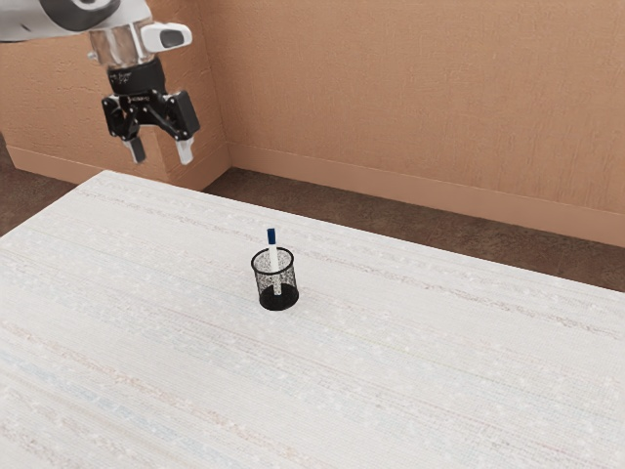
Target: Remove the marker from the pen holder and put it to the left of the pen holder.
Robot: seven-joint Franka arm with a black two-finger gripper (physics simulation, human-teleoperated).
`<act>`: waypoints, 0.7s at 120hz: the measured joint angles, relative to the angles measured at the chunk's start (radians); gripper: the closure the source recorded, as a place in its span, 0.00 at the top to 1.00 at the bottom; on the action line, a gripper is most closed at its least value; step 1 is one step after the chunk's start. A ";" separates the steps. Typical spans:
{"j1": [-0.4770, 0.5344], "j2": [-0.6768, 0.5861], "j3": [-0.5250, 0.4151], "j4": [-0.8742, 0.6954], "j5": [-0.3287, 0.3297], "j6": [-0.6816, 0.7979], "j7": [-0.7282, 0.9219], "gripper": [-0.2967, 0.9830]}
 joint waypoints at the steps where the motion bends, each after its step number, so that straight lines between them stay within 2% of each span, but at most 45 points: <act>1: -0.013 -0.001 0.012 -0.001 0.001 0.001 -0.001 0.77; 11: -0.077 0.025 0.073 -0.001 0.007 0.007 -0.010 0.77; 28: -0.127 0.246 0.092 0.032 0.009 0.064 -0.024 0.77; 41: -0.157 0.368 0.098 0.058 0.008 0.138 -0.033 0.77; 63: -0.143 0.442 0.126 0.018 0.008 0.350 -0.043 0.77; 84: -0.147 0.514 0.134 0.057 0.004 0.503 -0.048 0.77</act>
